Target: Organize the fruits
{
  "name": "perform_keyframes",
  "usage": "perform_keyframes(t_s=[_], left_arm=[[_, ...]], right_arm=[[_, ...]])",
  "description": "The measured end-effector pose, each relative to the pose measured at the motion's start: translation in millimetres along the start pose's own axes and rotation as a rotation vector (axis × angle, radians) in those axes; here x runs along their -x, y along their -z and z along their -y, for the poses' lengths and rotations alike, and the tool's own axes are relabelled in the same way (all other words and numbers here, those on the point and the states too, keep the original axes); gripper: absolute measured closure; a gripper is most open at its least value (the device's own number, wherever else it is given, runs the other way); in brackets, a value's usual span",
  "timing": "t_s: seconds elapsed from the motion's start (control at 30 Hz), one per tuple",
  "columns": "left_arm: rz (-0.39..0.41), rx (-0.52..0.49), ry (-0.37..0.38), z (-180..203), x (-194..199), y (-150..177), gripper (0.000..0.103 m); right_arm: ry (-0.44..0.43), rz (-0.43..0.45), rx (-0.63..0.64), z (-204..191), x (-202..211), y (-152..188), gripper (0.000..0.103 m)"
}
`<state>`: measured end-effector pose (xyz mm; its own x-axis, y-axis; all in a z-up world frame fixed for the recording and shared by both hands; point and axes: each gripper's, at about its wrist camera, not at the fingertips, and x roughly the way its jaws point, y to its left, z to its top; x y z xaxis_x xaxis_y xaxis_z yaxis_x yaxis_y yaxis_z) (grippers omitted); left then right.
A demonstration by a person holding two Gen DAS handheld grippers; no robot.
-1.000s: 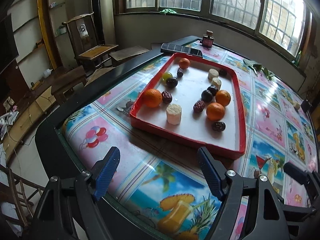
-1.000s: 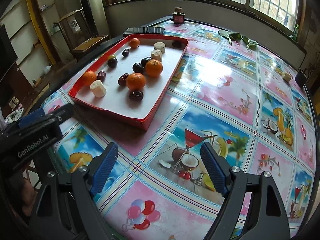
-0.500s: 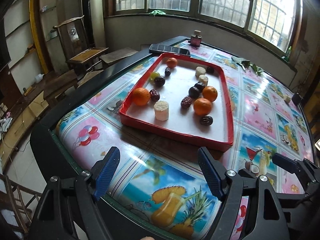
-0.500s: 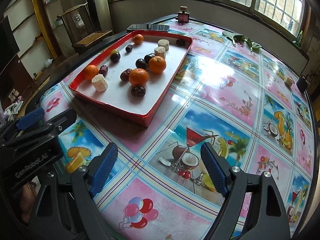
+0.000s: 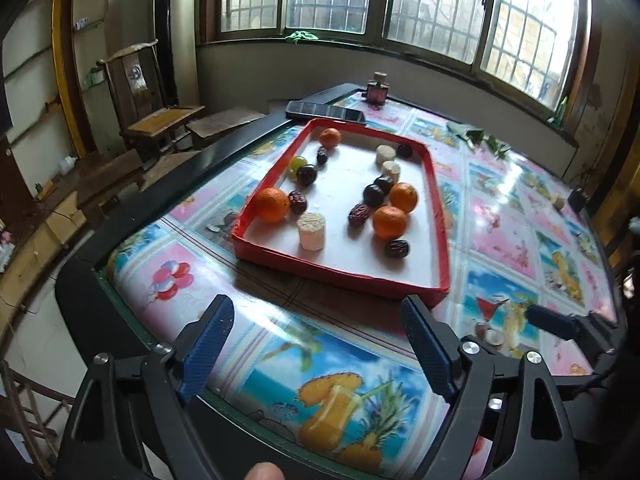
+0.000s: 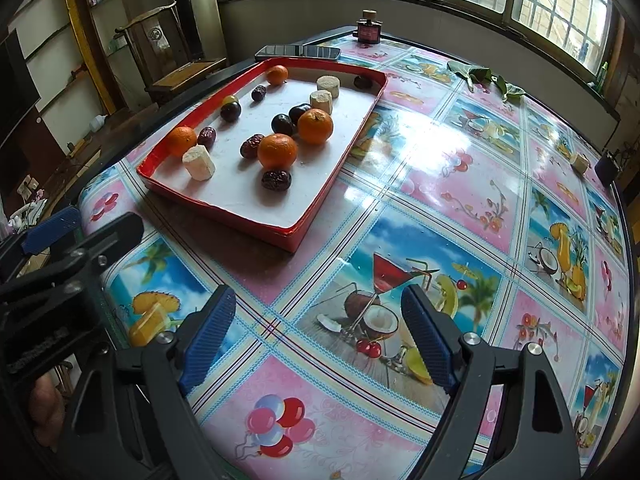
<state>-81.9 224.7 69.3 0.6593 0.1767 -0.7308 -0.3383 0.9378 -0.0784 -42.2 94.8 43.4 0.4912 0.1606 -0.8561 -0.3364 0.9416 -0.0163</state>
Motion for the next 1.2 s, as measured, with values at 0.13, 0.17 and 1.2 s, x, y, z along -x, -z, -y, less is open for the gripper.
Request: perform_keyframes(t_s=[0.13,0.17,1.2], left_arm=[[-0.039,-0.022,-0.006,4.1,-1.5,-5.3,0.015],[-0.053,-0.036,-0.029,6.7,-2.6,-6.3,0.015],[-0.035,-0.044,-0.065,14.1,-3.7,-5.9,0.014]], right_arm=[[0.001,-0.003,-0.003,0.9,-1.0,0.1,0.018],[0.001,-0.004,-0.004,1.3,-1.3,0.2,0.018],[0.0,-0.012,0.0,3.3,-5.4,0.1,0.018]])
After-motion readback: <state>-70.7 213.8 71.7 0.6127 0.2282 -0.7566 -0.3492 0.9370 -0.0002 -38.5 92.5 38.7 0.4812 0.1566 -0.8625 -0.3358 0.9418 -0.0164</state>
